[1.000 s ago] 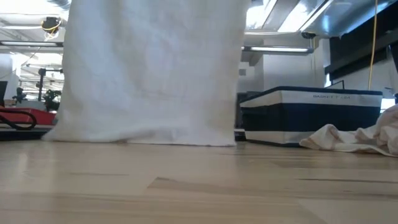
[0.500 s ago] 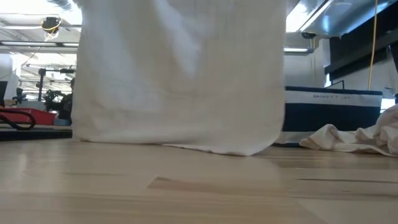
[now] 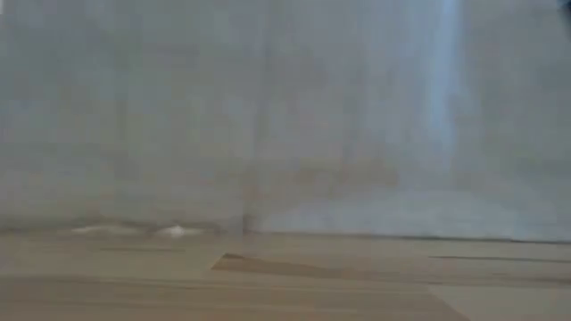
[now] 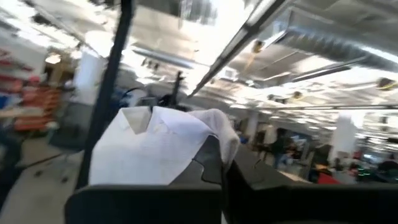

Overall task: Fold towel
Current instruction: Fold the white patterned towel

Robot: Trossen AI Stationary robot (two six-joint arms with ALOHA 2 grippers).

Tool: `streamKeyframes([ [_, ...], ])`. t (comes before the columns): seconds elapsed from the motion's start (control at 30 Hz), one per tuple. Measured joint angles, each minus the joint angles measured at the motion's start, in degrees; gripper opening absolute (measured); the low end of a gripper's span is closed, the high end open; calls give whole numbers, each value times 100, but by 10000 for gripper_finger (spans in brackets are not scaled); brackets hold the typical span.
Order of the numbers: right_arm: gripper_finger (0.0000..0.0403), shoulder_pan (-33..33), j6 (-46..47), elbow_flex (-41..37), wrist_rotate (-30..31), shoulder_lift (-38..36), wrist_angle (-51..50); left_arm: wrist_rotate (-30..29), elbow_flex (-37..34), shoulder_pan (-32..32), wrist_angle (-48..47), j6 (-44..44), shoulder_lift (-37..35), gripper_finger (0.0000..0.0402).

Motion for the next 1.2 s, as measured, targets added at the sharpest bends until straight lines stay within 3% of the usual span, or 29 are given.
streamKeyframes([
  [0.23, 2, -4, -508, 0, 750, -2, 324, -637, 0, -117, 1477, 1803, -93, 6],
  [0.5, 3, -459, -69, -9, 1807, 105, -863, -1095, 2, 3, 1391, 2129, -325, 6],
  [0.73, 3, -1100, 685, -9, 1835, 300, -2192, -1235, -506, 404, 1144, 1945, -859, 6],
  [1.07, 3, -1971, 1640, -26, 1082, 595, -3604, -1597, -2157, 853, 1146, 1217, -2144, 6],
  [1.2, 3, -2274, 1758, -395, 907, 662, -3716, -1690, -2875, 1028, 1144, 1011, -2647, 6],
])
